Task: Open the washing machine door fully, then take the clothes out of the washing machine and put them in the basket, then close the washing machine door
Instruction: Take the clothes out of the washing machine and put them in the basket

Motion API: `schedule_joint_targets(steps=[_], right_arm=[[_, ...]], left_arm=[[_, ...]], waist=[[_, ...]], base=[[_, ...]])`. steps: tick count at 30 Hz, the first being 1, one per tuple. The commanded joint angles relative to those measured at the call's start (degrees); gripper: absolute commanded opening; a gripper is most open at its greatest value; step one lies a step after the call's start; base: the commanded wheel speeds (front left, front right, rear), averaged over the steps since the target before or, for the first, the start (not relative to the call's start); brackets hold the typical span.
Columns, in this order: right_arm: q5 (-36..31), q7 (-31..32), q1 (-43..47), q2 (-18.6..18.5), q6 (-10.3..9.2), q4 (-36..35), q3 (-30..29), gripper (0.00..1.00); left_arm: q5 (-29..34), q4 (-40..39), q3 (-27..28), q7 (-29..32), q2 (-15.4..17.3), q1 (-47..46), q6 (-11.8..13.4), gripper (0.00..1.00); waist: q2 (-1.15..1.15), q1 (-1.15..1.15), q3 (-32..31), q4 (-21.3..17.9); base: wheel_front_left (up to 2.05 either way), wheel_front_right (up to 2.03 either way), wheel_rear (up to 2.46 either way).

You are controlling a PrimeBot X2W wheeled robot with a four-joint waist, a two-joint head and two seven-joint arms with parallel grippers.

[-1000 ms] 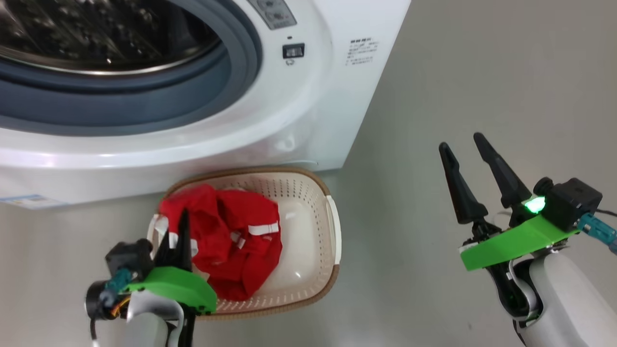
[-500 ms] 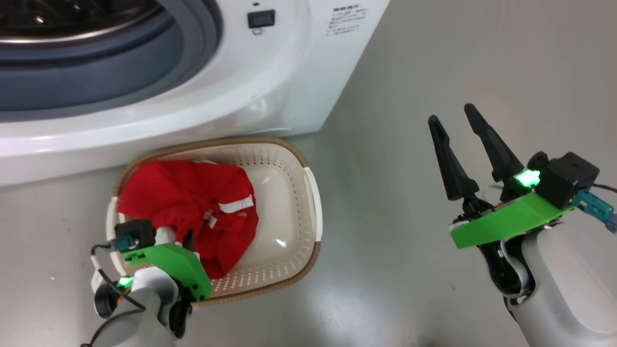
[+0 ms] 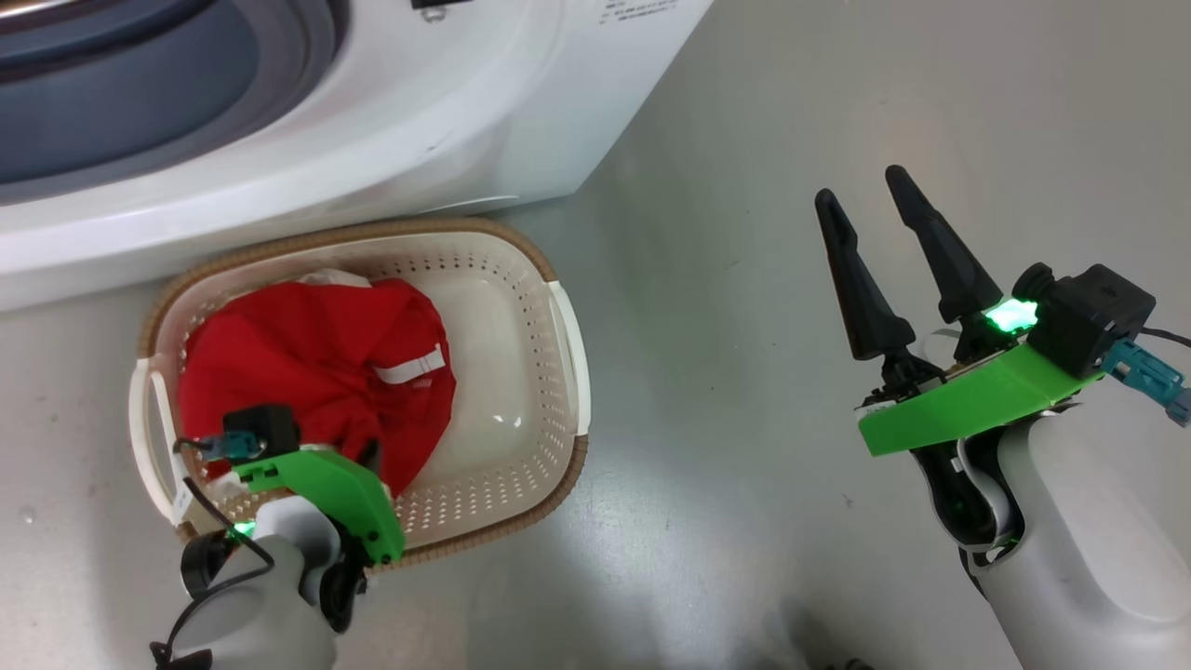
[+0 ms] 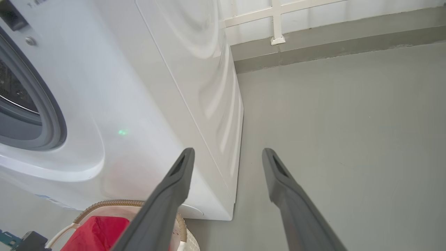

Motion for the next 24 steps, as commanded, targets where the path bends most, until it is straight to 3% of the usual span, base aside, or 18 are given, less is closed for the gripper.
schedule_joint_targets(steps=[1,15,24], right_arm=[[0.60,-0.36,0.37,-0.07,0.29,-1.00,1.05,1.00],[0.98,-0.36,1.76,-0.07,0.29,1.77,-0.15,1.00],[-1.84,-0.36,4.04,0.67,0.29,2.62,-3.98,1.00]], left_arm=[[-0.28,-0.09,0.85,-0.93,1.32,0.79,-0.07,1.00],[1.65,-2.72,-0.72,-11.79,1.80,1.99,-0.31,1.00],[5.56,-17.94,3.30,-11.96,2.78,9.96,2.25,1.00]], waist=[[0.00,0.00,-0.16,0.09],[0.00,0.00,-7.38,2.98],[0.00,0.00,-13.31,5.08]], base=[[0.00,0.00,0.00],[0.00,0.00,0.00],[0.00,0.00,0.00]])
